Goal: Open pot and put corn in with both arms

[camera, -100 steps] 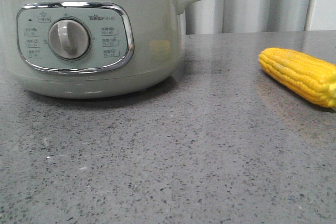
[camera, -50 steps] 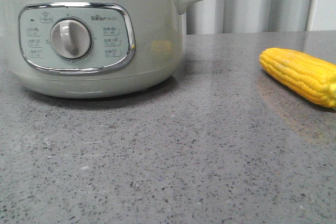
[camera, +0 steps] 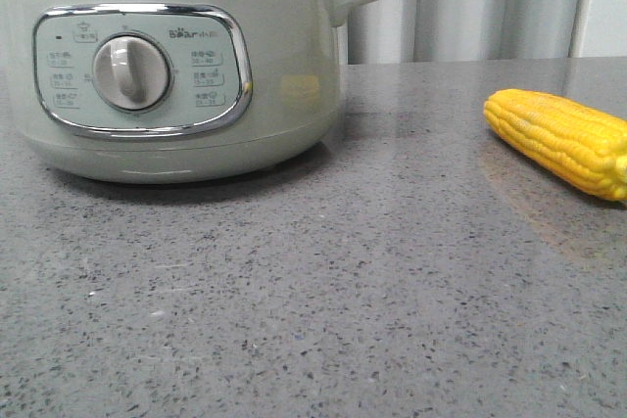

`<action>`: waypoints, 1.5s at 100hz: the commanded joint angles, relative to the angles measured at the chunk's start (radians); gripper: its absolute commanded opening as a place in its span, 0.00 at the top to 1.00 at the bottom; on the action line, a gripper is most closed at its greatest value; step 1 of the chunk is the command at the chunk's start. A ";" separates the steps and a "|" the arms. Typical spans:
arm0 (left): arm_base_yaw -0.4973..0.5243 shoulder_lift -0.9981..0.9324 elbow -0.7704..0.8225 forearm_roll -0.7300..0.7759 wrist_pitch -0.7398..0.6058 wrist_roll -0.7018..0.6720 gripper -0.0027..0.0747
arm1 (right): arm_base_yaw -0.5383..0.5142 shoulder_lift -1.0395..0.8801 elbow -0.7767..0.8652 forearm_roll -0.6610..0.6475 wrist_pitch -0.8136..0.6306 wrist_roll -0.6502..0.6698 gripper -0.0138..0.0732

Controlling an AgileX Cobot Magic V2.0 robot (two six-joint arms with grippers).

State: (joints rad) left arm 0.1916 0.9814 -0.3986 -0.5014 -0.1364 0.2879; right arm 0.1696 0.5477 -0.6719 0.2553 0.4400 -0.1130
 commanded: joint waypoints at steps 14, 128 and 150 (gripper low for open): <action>-0.032 0.036 -0.010 -0.002 -0.187 -0.001 0.88 | -0.008 0.009 -0.034 -0.003 -0.074 -0.004 0.23; -0.287 -0.542 -0.036 -0.019 0.113 -0.002 0.33 | -0.008 0.833 -0.189 -0.003 -0.049 -0.004 0.56; -0.290 -0.692 -0.036 -0.114 0.213 -0.002 0.33 | -0.008 0.789 -0.325 0.044 -0.116 -0.004 0.92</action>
State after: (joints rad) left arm -0.0915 0.3235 -0.3963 -0.5907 0.0827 0.2879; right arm 0.1696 1.3933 -0.9001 0.2630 0.4192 -0.1130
